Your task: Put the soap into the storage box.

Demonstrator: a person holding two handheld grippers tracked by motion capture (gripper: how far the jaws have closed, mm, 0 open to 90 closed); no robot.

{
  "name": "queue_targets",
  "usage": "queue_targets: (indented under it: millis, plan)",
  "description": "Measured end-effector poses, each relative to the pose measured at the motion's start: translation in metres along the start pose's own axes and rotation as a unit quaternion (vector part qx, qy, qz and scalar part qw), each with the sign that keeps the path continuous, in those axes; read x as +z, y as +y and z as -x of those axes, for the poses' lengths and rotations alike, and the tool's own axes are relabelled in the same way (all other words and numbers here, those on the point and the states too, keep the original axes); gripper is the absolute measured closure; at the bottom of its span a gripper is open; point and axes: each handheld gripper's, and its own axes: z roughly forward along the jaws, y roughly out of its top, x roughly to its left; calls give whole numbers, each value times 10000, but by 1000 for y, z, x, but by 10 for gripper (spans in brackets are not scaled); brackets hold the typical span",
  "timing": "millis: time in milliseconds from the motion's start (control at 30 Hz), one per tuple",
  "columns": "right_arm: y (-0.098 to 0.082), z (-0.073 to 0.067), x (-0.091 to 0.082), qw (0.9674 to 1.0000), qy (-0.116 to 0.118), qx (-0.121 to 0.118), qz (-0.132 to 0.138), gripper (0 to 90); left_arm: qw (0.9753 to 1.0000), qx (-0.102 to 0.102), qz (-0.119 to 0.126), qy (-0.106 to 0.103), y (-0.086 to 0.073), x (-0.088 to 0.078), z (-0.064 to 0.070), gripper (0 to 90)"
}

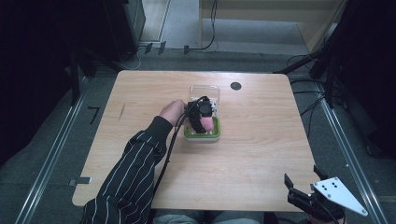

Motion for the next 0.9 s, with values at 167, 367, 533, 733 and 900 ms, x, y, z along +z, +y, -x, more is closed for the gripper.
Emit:
queue_targets:
  millis: [167,367,533,733,900]
  plan:
    - [0,0,0,10000,-6,0,-1,136,10000,22,-23,-37,-1,3,0,382]
    - [0,-1,0,10000,-32,-30,-16,136,9999,-25,-79,-72,-4,11,-5,382]
    - [0,0,-1,10000,-42,-22,-12,136,9999,14,-128,-22,-4,15,-5,382]
    - [0,0,-1,10000,-46,6,-15,136,9998,30,-210,-60,-4,19,-5,377]
    - [0,0,-1,10000,-52,-32,-25,136,9999,20,-159,-19,-4,17,-5,369]
